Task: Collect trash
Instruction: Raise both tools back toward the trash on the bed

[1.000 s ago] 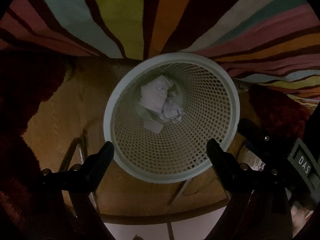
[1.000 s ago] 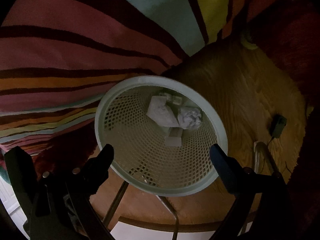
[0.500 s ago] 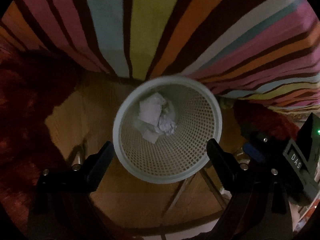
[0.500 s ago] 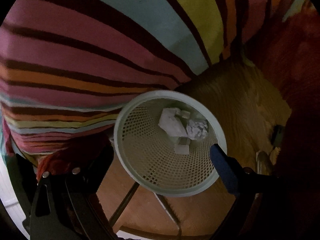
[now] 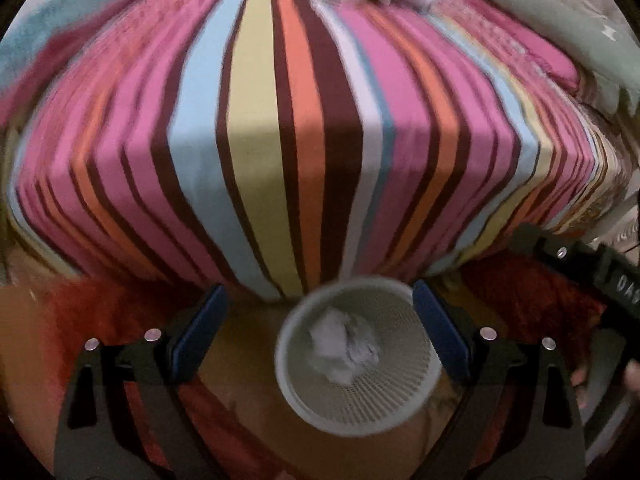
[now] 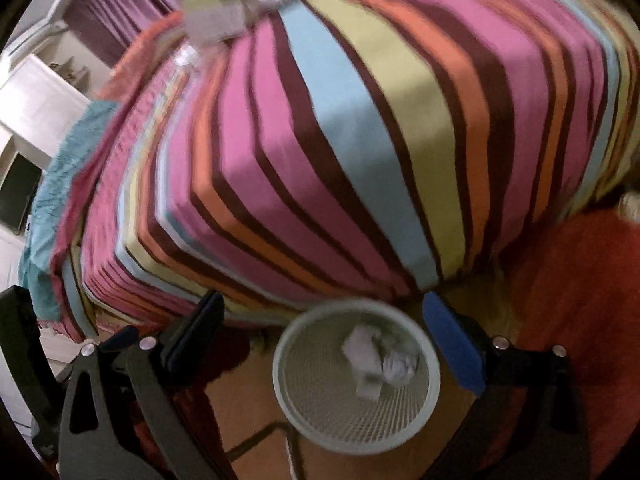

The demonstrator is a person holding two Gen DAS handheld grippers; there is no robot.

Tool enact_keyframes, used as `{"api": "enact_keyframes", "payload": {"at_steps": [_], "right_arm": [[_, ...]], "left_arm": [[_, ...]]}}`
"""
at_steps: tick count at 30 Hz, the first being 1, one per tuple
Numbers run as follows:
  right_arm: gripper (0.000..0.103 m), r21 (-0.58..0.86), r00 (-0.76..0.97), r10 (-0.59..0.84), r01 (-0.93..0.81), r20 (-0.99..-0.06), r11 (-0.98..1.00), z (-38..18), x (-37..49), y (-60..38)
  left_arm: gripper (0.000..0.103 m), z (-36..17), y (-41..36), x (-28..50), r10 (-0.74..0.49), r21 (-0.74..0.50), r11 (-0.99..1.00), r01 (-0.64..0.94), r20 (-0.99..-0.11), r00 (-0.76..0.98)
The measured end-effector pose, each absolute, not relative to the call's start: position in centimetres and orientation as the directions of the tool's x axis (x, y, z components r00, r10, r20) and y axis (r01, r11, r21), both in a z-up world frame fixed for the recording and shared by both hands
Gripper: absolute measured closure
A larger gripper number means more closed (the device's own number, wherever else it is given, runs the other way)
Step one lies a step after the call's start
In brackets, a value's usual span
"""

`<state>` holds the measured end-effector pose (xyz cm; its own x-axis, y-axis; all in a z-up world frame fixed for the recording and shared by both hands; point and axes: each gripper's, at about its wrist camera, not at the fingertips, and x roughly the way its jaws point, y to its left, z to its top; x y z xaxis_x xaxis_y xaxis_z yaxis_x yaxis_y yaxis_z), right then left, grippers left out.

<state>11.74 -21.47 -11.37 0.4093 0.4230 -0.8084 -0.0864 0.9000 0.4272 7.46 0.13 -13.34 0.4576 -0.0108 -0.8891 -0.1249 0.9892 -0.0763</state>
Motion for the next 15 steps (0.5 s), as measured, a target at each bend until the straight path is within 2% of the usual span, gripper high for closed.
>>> {"api": "enact_keyframes", "payload": {"at_steps": [15], "right_arm": [[0.008, 0.346, 0.651, 0.417, -0.243, -0.634, 0.906, -4.6, 14.0, -20.7]], "left_arm": [[0.012, -7.1, 1.8, 10.4, 0.02, -0.08, 0.988, -0.134, -0.786, 0.618]]}}
